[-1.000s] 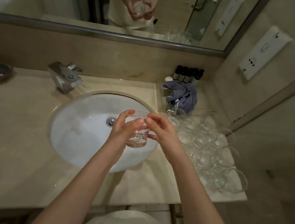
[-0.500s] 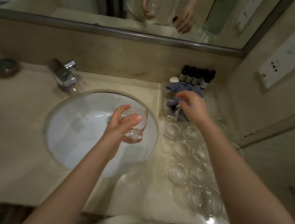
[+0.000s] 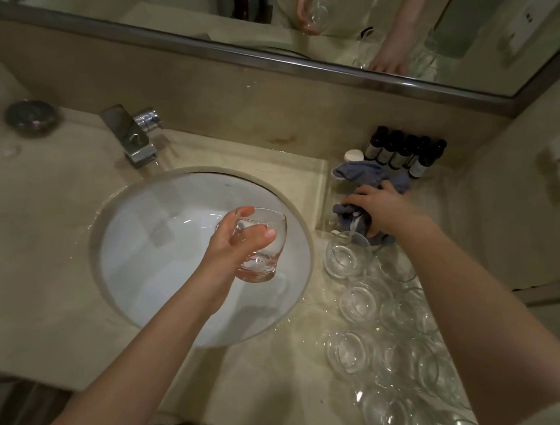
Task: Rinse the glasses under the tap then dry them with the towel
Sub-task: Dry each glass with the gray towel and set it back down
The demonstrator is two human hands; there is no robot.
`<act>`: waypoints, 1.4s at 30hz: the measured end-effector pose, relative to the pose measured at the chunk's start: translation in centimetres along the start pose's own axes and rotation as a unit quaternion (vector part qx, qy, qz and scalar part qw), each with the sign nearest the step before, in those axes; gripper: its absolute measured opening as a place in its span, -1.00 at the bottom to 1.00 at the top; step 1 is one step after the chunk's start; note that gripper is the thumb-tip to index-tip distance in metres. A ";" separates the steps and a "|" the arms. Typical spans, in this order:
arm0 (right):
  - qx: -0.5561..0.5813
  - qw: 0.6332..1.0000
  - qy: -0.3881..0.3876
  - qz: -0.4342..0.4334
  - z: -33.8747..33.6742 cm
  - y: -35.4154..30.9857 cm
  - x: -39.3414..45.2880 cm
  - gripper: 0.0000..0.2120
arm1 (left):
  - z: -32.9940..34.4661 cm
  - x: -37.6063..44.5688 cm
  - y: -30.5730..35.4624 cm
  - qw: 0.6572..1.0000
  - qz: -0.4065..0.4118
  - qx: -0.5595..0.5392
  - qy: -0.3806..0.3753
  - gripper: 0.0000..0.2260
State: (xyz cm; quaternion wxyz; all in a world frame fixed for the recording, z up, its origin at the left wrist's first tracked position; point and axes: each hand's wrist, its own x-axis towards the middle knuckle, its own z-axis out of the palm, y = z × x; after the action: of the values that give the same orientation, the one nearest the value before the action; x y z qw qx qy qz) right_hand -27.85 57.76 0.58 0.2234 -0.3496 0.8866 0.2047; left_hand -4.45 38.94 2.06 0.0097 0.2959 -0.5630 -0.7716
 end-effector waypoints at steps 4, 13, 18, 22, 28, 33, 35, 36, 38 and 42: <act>-0.004 0.998 0.064 0.016 0.0 0.2 0.0 -0.56 | -0.2 -0.2 -0.4 1.000 -0.007 -0.004 0.012 -0.34; 0.169 0.954 0.245 0.043 0.0 1.6 -1.8 -0.65 | -1.6 -1.1 -0.3 1.000 0.002 -0.028 0.013 -0.34; 0.242 0.902 0.354 0.042 -3.5 1.3 -3.4 -0.65 | -2.6 -1.9 0.3 0.999 0.004 -0.051 0.009 -0.35; 0.287 0.869 0.402 0.036 -6.8 0.0 -5.1 -0.66 | -3.8 -2.3 0.9 0.998 0.018 -0.059 0.004 -0.33; 0.397 0.806 0.439 0.011 -9.8 -6.0 -8.2 -0.65 | -6.3 -3.1 2.1 0.997 0.035 -0.068 0.002 -0.35; 0.577 0.704 0.413 -0.007 -9.7 -13.3 -10.4 -0.69 | -9.0 -4.2 2.9 0.996 0.049 -0.079 0.008 -0.47; 0.679 0.621 0.391 -0.014 -9.3 -16.5 -11.2 -0.69 | -10.2 -4.8 3.0 0.995 0.056 -0.085 0.010 -0.50; 0.731 0.574 0.370 -0.018 -9.1 -18.1 -11.6 -0.69 | -10.8 -5.1 3.1 0.995 0.059 -0.086 0.010 -0.51; 0.810 0.495 0.313 -0.020 -8.8 -21.5 -12.4 -0.69 | -12.0 -5.6 3.2 0.994 0.063 -0.086 0.008 -0.50; 0.863 0.433 0.262 0.001 -8.4 -27.3 -13.1 -0.81 | -14.1 -6.5 3.6 0.994 0.069 -0.085 -0.014 -0.51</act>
State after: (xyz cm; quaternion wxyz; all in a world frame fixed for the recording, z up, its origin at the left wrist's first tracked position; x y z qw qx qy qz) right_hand -1.97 41.93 8.88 0.1654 -0.0118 0.6189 -0.7677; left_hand 6.38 27.68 5.38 0.0800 0.2437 -0.5149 -0.8180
